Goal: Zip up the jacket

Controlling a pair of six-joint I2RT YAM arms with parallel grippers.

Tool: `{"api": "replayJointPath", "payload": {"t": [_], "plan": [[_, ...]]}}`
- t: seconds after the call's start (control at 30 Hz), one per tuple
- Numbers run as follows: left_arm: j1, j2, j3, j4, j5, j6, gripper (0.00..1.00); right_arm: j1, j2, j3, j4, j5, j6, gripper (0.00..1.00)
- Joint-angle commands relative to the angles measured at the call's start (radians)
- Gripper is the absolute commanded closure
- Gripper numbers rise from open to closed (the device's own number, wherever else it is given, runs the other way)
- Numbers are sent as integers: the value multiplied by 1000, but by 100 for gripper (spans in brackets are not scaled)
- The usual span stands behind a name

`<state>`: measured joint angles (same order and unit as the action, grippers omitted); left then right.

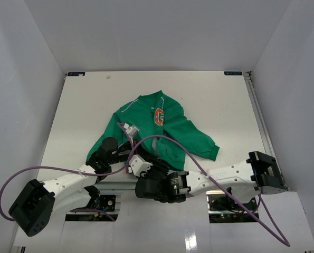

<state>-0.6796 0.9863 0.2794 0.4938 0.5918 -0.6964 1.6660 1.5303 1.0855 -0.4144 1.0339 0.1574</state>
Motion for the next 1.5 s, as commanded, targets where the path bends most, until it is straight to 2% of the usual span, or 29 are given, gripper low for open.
{"api": "replayJointPath", "payload": {"t": [0.0, 0.7, 1.13, 1.3, 1.47], "plan": [[2, -21, 24, 20, 29, -8, 100, -8, -4, 30, -35, 60, 53, 56], [3, -29, 40, 3, 28, -8, 100, -28, 15, 27, -41, 42, 68, 64], [2, -31, 39, -2, 24, -7, 100, -31, 14, 48, -92, 78, 107, 82], [3, -26, 30, 3, 23, -6, 100, -32, 14, 57, -110, 94, 116, 92], [2, -29, 23, 11, 25, -6, 100, -34, 10, 56, -116, 107, 125, 92]]}}
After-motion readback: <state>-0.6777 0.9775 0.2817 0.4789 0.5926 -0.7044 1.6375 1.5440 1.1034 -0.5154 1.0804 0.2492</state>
